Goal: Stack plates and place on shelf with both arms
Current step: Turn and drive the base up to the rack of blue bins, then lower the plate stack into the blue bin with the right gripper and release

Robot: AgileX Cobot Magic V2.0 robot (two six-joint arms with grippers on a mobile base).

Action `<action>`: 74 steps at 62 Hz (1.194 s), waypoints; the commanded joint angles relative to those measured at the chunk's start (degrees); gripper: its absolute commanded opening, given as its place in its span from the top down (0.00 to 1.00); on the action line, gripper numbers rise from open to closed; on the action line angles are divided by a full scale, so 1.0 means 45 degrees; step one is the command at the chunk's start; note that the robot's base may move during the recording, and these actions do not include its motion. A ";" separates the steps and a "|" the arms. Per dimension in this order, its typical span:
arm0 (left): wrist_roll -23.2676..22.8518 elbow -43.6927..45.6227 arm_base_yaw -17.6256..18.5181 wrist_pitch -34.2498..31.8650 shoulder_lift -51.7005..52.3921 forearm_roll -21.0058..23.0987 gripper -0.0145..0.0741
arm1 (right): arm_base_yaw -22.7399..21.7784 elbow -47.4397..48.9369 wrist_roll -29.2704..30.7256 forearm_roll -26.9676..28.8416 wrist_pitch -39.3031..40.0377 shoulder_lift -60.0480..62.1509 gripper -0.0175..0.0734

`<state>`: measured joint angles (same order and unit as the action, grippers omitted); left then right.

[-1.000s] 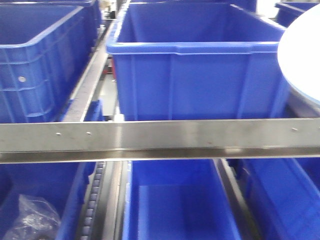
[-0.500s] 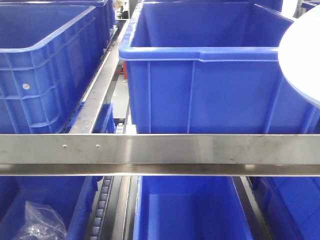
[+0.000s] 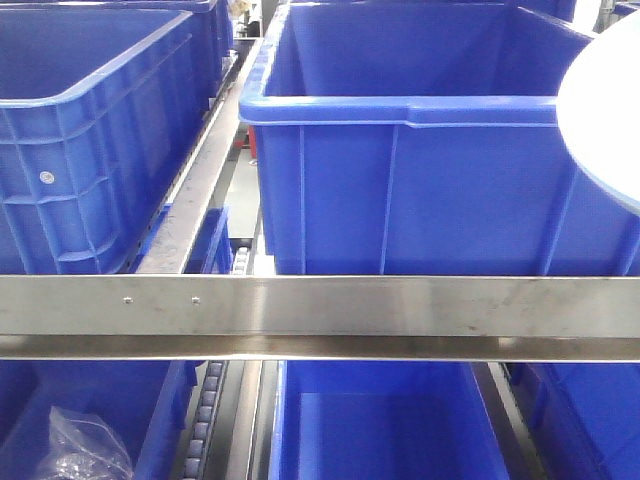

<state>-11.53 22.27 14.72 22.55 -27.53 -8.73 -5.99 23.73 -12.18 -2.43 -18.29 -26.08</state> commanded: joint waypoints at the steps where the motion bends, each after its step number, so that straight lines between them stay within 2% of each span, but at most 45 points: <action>1: -0.0123 0.0396 -0.0015 -0.0974 -0.0096 -0.0033 0.73 | -0.0098 0.0422 0.0036 -0.0076 0.1263 -0.0127 0.74; 62: -0.0123 0.0396 -0.0015 -0.0974 -0.0096 -0.0033 0.73 | -0.0098 0.0422 0.0036 -0.0076 0.1263 -0.0127 0.74; 74: -0.0123 0.0396 -0.0015 -0.0974 -0.0096 -0.0033 0.73 | -0.0098 0.0546 0.0036 -0.0064 0.1968 -0.0601 0.74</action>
<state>-11.53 22.27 14.72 22.55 -27.53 -8.73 -5.99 23.73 -12.18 -2.43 -17.09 -26.89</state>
